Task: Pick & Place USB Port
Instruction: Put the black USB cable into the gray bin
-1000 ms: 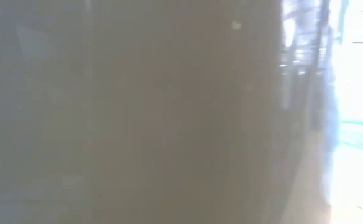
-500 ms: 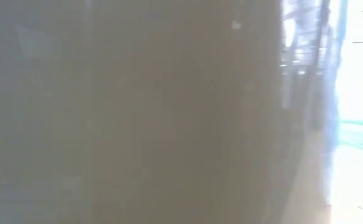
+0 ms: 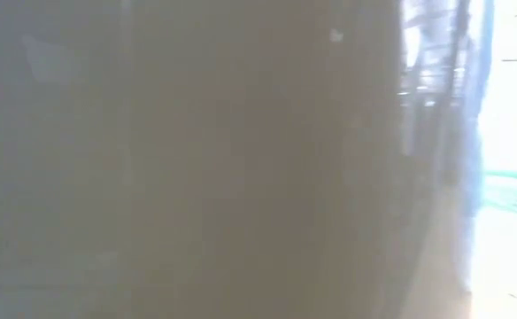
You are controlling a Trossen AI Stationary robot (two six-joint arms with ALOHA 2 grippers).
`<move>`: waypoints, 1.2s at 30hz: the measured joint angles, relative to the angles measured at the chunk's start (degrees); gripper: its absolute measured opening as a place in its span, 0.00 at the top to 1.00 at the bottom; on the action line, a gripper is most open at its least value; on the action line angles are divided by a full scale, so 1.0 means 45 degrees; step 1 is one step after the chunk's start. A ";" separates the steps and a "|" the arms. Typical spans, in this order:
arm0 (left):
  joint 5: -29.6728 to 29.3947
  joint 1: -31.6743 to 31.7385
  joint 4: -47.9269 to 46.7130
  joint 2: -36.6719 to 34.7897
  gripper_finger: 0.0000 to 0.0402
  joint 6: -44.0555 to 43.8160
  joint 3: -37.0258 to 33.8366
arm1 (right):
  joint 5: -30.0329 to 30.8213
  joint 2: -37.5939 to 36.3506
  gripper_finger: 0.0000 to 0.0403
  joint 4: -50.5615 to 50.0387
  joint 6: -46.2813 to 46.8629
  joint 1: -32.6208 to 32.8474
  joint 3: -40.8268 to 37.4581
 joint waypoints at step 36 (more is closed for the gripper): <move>-0.0029 0.0000 -0.0096 0.0000 0.76 -0.0058 0.0000 | -0.0335 -0.0063 0.60 0.3087 0.0618 -0.0005 -0.2459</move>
